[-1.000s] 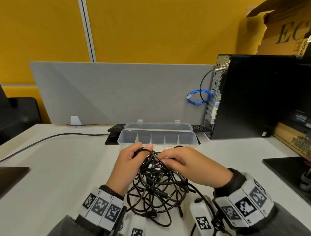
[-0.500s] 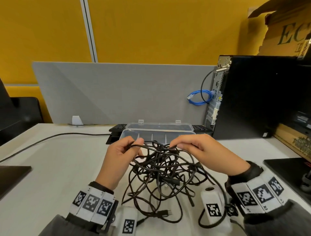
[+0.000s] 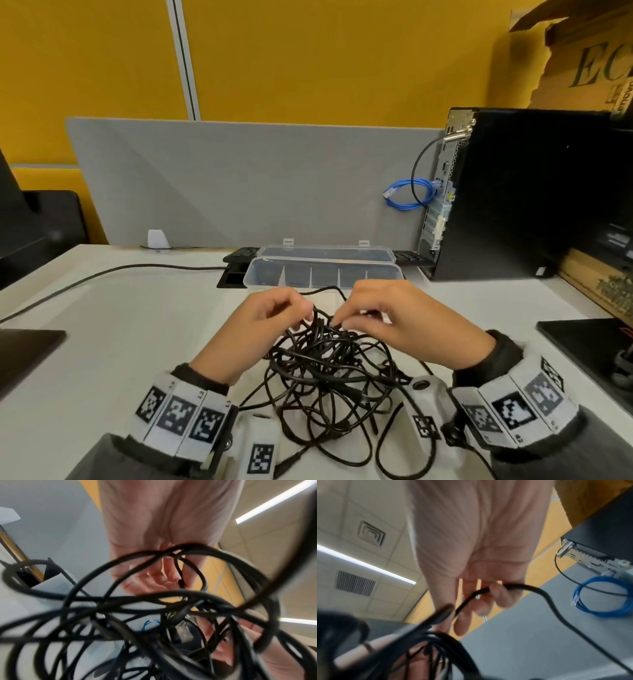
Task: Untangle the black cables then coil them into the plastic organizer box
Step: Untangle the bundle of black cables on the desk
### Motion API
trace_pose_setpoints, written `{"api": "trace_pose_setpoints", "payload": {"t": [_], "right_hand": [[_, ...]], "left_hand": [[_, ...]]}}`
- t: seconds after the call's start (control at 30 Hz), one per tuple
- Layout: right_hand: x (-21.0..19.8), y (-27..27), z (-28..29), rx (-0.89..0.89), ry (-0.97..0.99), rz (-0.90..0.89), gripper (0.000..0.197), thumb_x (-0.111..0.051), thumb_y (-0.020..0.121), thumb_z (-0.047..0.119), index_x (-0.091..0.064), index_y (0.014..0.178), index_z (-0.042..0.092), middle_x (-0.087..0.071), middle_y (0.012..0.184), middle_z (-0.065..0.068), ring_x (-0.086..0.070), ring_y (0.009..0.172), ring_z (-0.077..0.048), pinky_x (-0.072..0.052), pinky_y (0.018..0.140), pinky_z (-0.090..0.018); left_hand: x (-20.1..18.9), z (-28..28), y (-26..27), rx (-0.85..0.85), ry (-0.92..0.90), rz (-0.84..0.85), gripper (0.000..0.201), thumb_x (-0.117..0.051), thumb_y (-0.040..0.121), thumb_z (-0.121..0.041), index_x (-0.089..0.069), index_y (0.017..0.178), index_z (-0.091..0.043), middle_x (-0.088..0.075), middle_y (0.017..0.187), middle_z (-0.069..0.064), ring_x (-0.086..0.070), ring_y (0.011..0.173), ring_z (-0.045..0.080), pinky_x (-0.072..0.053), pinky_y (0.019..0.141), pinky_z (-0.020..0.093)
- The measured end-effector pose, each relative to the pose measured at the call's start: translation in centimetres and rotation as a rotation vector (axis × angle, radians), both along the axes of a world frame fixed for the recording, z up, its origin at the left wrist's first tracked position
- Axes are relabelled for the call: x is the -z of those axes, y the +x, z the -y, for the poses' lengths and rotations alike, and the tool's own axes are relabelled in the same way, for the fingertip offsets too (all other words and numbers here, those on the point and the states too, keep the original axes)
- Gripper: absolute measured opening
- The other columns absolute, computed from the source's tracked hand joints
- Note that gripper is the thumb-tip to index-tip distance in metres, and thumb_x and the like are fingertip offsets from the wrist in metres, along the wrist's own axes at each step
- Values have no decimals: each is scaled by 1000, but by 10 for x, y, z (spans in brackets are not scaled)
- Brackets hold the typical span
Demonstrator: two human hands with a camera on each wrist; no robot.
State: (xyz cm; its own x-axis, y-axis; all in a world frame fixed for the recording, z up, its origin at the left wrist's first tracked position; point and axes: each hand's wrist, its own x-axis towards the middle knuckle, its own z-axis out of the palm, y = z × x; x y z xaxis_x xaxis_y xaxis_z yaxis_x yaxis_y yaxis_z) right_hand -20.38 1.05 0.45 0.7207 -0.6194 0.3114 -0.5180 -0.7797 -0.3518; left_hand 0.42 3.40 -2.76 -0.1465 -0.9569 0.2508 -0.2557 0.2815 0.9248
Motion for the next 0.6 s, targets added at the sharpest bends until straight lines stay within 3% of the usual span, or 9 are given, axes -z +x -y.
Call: {"api": "trace_pose_setpoints", "payload": {"t": [0.1,0.17,0.2,0.27,0.37,0.47,0.53,0.6], "right_hand": [[2,4,-4,43,215,22,15,-55,91,34,-69,88,28,-56,86,13,-54,79,-7,-44,73,-16],[5,8,-3,58,310,90,11,-56,90,34,-62,81,29,-56,84,10,-56,75,-10,-50,75,-30],[6,9,-4,61,381,162,9,-58,89,32,-56,82,28,-55,81,10,-56,69,-14,-52,69,-34],[10,12,-4,72,531,306,12,-61,87,29,-50,90,27,-53,78,10,-51,58,-16,-48,53,-30],[14,18,-4,60,581,389,9,-53,92,31,-58,94,38,-51,78,9,-44,53,-6,-43,49,-23],[17,21,-4,40,532,450,14,-55,92,29,-65,82,33,-52,71,11,-44,61,-5,-38,60,-19],[16,20,-3,68,530,474,11,-58,89,29,-67,83,28,-54,81,12,-47,71,0,-35,69,-12],[16,19,0,86,582,519,11,-60,88,26,-67,79,25,-54,94,9,-50,83,3,-34,79,-15]], "left_hand": [[0,1,-3,-5,-30,-157,17,-65,80,-36,-66,69,-24,-63,72,-9,-56,76,5,-45,74,24],[0,2,-5,6,-30,-237,15,-63,79,-34,-68,69,-25,-63,72,-6,-59,81,8,-46,81,29],[0,1,-5,13,-31,-269,15,-59,80,-31,-68,69,-24,-63,71,-6,-61,83,8,-46,83,30],[-1,0,-7,53,-37,-308,15,-58,84,-27,-68,76,-20,-62,68,-6,-62,81,6,-46,81,25],[-2,-2,-10,111,-45,-273,23,-51,87,-28,-66,90,-12,-54,61,-8,-56,68,5,-45,75,15],[-2,-1,-7,108,-33,-237,25,-48,86,-31,-69,89,-18,-45,56,-10,-49,62,7,-43,71,12],[-3,0,-3,104,-15,-235,24,-49,85,-30,-71,86,-20,-41,53,-11,-44,57,7,-46,71,17],[-5,0,-2,118,8,-231,20,-53,83,-28,-72,84,-21,-39,52,-10,-40,53,7,-49,66,20]]}}
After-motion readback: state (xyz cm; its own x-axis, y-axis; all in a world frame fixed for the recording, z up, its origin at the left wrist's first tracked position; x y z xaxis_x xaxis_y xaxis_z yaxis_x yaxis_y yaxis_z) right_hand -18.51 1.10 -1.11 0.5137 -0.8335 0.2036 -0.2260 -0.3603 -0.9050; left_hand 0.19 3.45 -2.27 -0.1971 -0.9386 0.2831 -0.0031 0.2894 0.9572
